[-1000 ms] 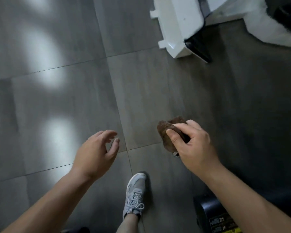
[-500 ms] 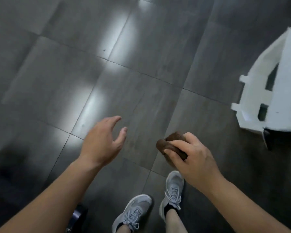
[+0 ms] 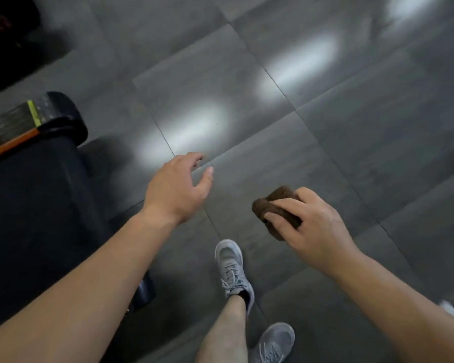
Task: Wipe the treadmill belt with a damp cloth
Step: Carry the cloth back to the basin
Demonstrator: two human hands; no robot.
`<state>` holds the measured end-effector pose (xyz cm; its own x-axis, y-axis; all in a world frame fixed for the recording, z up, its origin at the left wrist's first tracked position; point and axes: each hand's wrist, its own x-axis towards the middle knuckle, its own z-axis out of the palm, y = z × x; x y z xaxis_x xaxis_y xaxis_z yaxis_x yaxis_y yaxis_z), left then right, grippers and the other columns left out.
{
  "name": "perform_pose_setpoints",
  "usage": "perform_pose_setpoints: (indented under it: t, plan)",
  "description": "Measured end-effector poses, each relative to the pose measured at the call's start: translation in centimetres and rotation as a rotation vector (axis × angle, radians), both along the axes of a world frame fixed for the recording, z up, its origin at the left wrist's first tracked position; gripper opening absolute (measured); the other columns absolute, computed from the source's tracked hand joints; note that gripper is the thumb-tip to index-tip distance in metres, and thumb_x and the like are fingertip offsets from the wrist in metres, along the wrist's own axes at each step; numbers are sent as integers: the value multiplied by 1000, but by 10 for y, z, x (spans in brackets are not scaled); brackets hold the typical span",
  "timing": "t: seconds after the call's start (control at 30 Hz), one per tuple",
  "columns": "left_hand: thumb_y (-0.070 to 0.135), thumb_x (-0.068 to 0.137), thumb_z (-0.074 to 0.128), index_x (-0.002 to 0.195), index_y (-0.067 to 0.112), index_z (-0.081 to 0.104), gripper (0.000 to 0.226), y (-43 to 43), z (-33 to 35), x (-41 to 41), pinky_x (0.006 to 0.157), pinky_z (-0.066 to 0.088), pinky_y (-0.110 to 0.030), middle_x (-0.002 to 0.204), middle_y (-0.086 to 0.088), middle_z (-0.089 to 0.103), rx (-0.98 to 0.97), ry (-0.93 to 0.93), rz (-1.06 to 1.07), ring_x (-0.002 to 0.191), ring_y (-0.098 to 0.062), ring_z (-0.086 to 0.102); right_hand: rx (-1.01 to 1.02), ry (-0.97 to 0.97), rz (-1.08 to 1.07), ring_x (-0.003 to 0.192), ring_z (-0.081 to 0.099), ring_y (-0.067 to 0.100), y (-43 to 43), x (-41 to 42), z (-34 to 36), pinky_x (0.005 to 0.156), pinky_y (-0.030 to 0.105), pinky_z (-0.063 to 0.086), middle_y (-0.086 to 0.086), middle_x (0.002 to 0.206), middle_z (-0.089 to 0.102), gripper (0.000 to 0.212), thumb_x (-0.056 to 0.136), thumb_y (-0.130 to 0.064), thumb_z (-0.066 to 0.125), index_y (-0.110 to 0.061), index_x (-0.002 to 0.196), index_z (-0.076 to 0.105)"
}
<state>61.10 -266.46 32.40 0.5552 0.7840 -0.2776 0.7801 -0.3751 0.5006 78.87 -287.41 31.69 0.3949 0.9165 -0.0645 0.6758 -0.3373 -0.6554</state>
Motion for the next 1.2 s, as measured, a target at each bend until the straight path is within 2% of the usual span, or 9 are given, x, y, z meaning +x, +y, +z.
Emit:
perform_pose_setpoints:
  t: [0.2, 0.5, 0.7, 0.77, 0.87, 1.03, 1.2]
  plan:
    - [56, 94, 44, 139, 22, 59, 59, 102, -15, -24, 103, 49, -43, 135, 1, 63, -21, 53, 126, 126, -18, 57, 4, 4, 161, 76, 55, 15, 138, 9, -4, 67, 35, 53, -10, 91, 50, 38, 92, -57, 52, -30, 108, 75]
    - [58, 95, 44, 140, 22, 58, 59, 254, -1, -24, 105, 47, -47, 137, 2, 62, -47, 69, 263, 128, -19, 57, 2, 32, 283, 77, 56, 16, 332, 38, 12, 66, 34, 52, -7, 92, 54, 35, 93, -55, 52, -31, 108, 73]
    - [59, 93, 42, 141, 22, 58, 62, 375, 2, 18, 107, 46, -45, 137, 2, 62, -42, 83, 327, 130, -19, 56, 28, 51, 302, 76, 55, 13, 472, 85, 9, 65, 31, 50, -8, 89, 53, 32, 91, -54, 55, -32, 106, 73]
    - [56, 97, 44, 140, 22, 58, 57, 422, -2, 39, 107, 46, -43, 137, 2, 62, -42, 106, 352, 130, -19, 56, 22, 68, 327, 75, 54, 11, 525, 105, 4, 64, 28, 48, -11, 89, 52, 31, 91, -56, 54, -35, 105, 72]
    - [54, 99, 47, 141, 22, 57, 53, 492, -2, 70, 108, 45, -45, 138, 0, 62, -42, 123, 380, 131, -21, 55, -6, 52, 391, 77, 55, 12, 603, 134, -1, 63, 32, 50, -11, 90, 50, 31, 92, -58, 51, -37, 107, 70]
    - [55, 99, 44, 140, 25, 57, 53, 601, 19, 103, 105, 47, -44, 135, 3, 62, -38, 120, 443, 129, -19, 55, 1, 20, 455, 77, 56, 16, 730, 172, 16, 62, 32, 50, -9, 90, 50, 33, 92, -58, 51, -36, 106, 71]
    - [58, 93, 40, 137, 20, 61, 61, 711, 38, 121, 101, 49, -46, 129, -1, 66, -29, 99, 495, 124, -23, 59, 18, 20, 521, 80, 58, 15, 863, 190, 42, 63, 31, 51, -9, 94, 55, 32, 92, -55, 52, -34, 106, 72]
